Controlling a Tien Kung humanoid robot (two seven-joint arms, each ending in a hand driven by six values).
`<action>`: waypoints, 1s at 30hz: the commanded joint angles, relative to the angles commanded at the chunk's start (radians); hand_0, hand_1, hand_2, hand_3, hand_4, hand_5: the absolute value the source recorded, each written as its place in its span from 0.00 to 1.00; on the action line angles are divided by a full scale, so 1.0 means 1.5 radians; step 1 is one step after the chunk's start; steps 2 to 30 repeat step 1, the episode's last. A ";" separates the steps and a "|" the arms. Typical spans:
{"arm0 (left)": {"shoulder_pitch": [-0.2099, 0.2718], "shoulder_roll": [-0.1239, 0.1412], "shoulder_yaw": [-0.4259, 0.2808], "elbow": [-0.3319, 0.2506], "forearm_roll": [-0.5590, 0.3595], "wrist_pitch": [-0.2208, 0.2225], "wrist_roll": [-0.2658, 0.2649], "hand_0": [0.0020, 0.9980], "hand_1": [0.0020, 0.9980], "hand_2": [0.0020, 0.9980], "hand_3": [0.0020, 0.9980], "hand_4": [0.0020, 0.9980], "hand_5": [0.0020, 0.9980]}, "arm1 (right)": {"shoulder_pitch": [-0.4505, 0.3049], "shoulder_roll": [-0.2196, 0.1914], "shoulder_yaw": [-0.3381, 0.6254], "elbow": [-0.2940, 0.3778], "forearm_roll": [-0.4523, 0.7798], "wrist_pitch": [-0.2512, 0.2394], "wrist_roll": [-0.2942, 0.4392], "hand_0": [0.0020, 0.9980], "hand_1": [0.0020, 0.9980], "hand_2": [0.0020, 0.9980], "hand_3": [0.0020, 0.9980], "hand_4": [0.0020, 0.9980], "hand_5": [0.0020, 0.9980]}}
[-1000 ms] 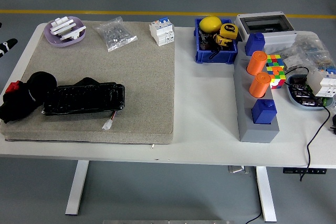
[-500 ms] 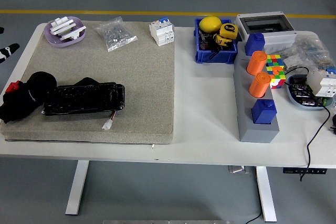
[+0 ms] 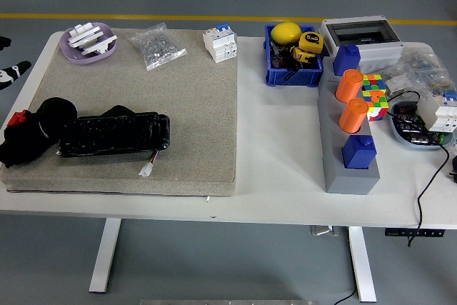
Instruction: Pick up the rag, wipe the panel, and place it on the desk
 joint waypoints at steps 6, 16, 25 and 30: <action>-0.001 0.001 0.001 0.000 0.000 0.000 0.001 0.67 0.72 0.66 0.59 0.90 0.26 | 0.000 0.001 0.001 0.000 0.000 0.000 0.000 0.76 0.60 0.63 0.62 1.00 0.63; -0.001 0.001 0.001 0.000 0.000 0.000 0.001 0.67 0.72 0.66 0.59 0.90 0.26 | 0.000 0.001 0.001 0.000 0.000 0.000 0.000 0.76 0.60 0.63 0.62 1.00 0.63; -0.001 0.001 0.001 0.000 0.000 0.000 0.001 0.67 0.72 0.66 0.59 0.90 0.26 | 0.000 0.001 0.001 0.000 0.000 0.000 0.000 0.76 0.60 0.63 0.62 1.00 0.63; -0.001 0.001 0.001 0.000 0.000 0.000 0.001 0.67 0.72 0.66 0.59 0.90 0.26 | 0.000 0.001 0.001 0.000 0.000 0.000 0.000 0.76 0.60 0.63 0.62 1.00 0.63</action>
